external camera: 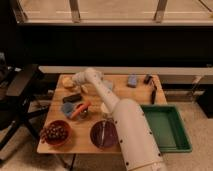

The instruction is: Place apple in plastic cup

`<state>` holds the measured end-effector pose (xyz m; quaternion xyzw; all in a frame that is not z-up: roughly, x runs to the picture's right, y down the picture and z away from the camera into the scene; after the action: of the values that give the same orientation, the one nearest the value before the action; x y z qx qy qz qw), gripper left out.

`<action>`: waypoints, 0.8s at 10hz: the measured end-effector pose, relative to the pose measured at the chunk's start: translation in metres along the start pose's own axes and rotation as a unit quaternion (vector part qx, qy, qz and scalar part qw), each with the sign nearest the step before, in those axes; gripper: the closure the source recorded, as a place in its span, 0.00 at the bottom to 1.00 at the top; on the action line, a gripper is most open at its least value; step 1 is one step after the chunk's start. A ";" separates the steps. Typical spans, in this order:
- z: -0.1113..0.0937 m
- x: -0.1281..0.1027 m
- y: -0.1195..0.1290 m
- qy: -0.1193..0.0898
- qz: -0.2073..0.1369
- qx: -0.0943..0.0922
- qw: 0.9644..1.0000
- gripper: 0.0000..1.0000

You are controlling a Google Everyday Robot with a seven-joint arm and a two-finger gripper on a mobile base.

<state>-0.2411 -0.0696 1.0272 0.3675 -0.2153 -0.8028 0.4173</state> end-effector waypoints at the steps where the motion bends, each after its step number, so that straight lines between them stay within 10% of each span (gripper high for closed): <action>1: -0.006 0.003 0.001 0.008 0.001 -0.005 1.000 0.96; 5: -0.054 0.029 0.003 0.058 0.021 0.000 0.998 1.00; 8: -0.094 0.052 -0.013 0.086 0.023 0.045 0.995 1.00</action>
<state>-0.1951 -0.1093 0.9369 0.4486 -0.2231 -0.7478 0.4356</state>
